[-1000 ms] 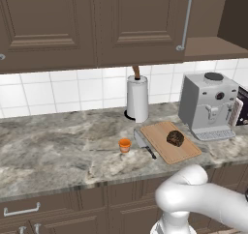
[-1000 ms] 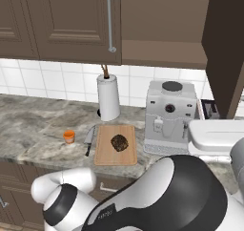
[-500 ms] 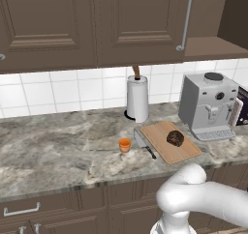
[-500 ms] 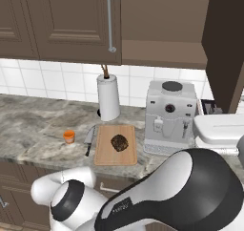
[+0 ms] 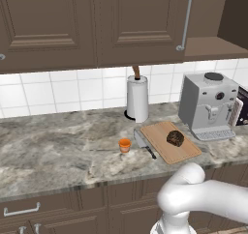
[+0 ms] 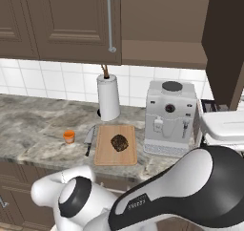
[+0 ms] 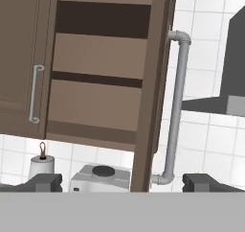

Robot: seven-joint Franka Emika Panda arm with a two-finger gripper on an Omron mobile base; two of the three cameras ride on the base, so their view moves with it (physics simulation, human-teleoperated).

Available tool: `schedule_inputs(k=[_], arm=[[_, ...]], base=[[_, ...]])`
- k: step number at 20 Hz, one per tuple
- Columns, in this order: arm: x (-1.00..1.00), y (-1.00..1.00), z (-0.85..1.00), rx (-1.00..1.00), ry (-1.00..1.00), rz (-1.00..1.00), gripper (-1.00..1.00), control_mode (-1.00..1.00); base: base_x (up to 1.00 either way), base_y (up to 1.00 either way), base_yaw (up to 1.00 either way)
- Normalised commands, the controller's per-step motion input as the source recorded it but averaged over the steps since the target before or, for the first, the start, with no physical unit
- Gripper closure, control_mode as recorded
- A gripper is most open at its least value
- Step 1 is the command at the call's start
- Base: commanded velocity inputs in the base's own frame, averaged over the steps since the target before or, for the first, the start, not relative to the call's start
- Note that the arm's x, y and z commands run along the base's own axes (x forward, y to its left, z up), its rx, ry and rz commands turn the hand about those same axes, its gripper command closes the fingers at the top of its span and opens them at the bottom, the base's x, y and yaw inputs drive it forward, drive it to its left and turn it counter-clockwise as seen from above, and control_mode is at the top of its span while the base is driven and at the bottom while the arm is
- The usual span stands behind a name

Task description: Pick the bread, place it on the cutting board, pick the jam, place it on the counter, and close the cabinet.

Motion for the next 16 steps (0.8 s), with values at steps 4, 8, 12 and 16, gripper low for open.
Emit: schedule_inputs(k=[4, 8, 12, 16], arm=[[0.04, -0.17, 0.0, 0.01, 0.0, 0.05, -1.0, -1.0], [0.15, -0.1, -0.03, 0.0, 0.0, 0.05, -1.0, -1.0], [0.28, -0.05, -0.09, 0.0, 0.0, 0.06, -1.0, -1.0], [0.24, -0.09, -0.04, 0.01, 0.0, 0.06, -1.0, -1.0]], base=[[0.0, 0.0, 0.0], [0.0, 0.0, 0.0], [0.0, 0.0, 0.0], [0.0, 0.0, 0.0]])
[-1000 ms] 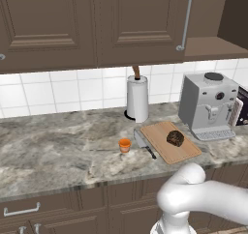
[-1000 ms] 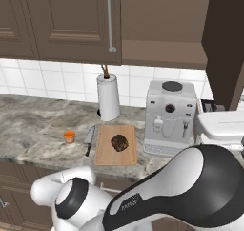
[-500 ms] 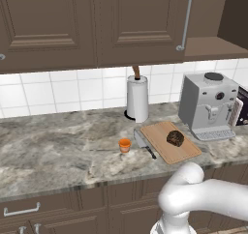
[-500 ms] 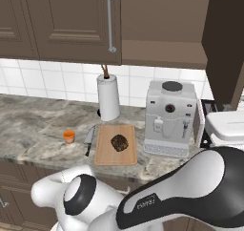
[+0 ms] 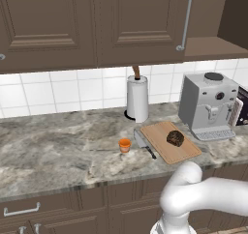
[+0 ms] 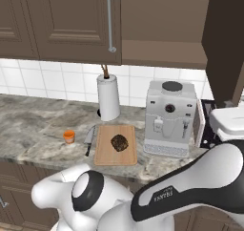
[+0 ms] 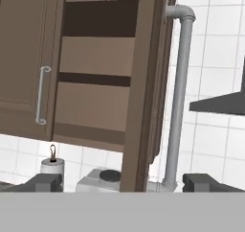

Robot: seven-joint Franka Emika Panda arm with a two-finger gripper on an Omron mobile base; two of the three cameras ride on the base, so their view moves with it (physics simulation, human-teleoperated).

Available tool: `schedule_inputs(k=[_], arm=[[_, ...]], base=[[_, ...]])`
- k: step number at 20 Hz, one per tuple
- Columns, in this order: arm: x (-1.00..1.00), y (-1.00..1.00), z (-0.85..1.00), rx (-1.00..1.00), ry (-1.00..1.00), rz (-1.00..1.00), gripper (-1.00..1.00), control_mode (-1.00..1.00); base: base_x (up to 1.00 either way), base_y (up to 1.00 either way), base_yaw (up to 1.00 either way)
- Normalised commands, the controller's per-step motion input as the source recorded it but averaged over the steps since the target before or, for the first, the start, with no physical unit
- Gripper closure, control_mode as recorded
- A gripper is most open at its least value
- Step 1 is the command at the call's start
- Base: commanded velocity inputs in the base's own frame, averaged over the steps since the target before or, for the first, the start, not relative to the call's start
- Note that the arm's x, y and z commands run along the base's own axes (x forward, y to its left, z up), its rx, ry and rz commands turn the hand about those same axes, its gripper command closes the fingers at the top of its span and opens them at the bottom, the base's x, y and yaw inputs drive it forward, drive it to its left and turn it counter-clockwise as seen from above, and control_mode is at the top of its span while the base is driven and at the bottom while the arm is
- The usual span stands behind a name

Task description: Pick the bread, place it on the cutting board, pick the jam, place it on the counter, and close the cabinet.

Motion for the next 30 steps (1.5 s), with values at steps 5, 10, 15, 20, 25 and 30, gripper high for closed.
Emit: schedule_inputs(k=[5, 10, 15, 20, 25, 30], arm=[[0.2, -0.12, 0.0, 0.02, 0.0, 0.06, -1.0, -1.0], [0.16, -0.12, 0.0, 0.01, 0.0, 0.06, -1.0, -1.0], [0.09, -0.13, 0.0, 0.01, 0.0, 0.07, -1.0, -1.0], [0.1, -0.12, -0.02, 0.01, 0.0, 0.08, -1.0, -1.0], [0.21, -0.17, -0.06, 0.01, 0.0, 0.09, -1.0, -1.0], [0.29, -0.12, -0.07, 0.02, 0.0, 0.1, -1.0, -1.0]], base=[[0.0, 0.0, 0.0], [0.0, 0.0, 0.0], [0.0, 0.0, 0.0], [0.0, 0.0, 0.0], [0.0, 0.0, 0.0], [0.0, 0.0, 0.0]])
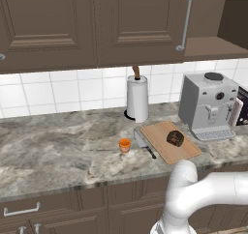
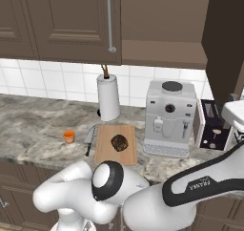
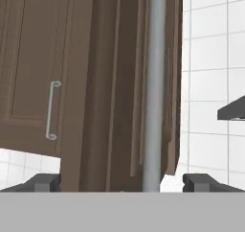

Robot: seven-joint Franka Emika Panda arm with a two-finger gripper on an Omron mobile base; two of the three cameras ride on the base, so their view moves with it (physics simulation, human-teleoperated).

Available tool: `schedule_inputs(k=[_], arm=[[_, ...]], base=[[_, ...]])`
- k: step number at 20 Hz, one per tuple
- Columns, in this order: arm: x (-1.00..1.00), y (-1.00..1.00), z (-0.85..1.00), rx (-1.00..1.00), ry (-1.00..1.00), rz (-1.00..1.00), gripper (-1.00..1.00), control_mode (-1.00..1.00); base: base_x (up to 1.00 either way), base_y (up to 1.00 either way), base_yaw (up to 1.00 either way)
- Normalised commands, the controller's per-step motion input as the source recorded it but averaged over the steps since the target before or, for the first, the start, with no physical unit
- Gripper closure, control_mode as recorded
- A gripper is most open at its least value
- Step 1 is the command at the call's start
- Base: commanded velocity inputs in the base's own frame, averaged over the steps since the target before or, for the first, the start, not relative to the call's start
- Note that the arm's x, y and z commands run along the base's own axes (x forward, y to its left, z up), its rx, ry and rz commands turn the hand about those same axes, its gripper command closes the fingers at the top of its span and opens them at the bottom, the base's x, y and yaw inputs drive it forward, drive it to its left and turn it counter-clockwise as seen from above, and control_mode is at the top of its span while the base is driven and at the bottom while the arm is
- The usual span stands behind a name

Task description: Pick the bread, place it on the cutting board, pick the jam, place it on the counter, and close the cabinet.

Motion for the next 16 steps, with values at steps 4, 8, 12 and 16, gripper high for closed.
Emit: schedule_inputs(k=[4, 8, 12, 16], arm=[[0.32, -0.06, -0.09, 0.01, 0.0, 0.11, -1.0, -1.0], [0.32, -0.02, -0.11, 0.0, 0.0, 0.12, -1.0, -1.0], [0.37, 0.0, -0.14, 0.0, 0.0, 0.12, -1.0, -1.0], [0.41, 0.0, -0.19, 0.0, 0.0, 0.12, -1.0, -1.0]], base=[[0.0, 0.0, 0.0], [0.0, 0.0, 0.0], [0.0, 0.0, 0.0], [0.0, 0.0, 0.0]])
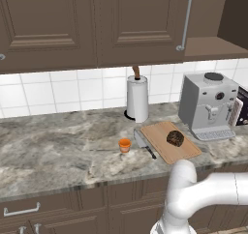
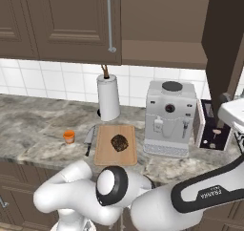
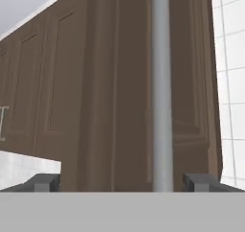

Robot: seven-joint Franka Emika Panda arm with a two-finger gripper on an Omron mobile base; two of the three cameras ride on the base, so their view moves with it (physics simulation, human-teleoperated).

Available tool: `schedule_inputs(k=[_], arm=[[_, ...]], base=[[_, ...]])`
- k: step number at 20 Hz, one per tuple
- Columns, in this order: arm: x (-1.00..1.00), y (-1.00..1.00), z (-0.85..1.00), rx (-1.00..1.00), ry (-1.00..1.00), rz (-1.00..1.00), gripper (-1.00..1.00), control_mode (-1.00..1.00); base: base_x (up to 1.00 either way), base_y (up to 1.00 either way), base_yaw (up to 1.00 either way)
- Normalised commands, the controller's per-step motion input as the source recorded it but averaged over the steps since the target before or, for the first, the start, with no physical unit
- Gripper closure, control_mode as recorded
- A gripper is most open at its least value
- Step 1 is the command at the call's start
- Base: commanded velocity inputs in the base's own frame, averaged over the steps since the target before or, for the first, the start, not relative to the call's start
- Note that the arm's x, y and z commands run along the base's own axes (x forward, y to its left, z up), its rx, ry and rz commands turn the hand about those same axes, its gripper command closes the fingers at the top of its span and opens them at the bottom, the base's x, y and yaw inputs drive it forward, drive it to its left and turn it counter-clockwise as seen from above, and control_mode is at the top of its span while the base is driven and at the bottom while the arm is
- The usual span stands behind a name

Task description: Pick the bread, place it on the cutting board, pick the jam, place it on the counter, and close the cabinet.

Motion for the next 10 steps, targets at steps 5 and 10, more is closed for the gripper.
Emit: schedule_inputs(k=[5, 10], arm=[[0.4, 0.0, -0.17, 0.0, 0.0, 0.13, -1.0, -1.0], [0.42, 0.0, -0.16, 0.0, 0.0, 0.13, -1.0, -1.0]], base=[[0.0, 0.0, 0.0], [0.0, 0.0, 0.0]])
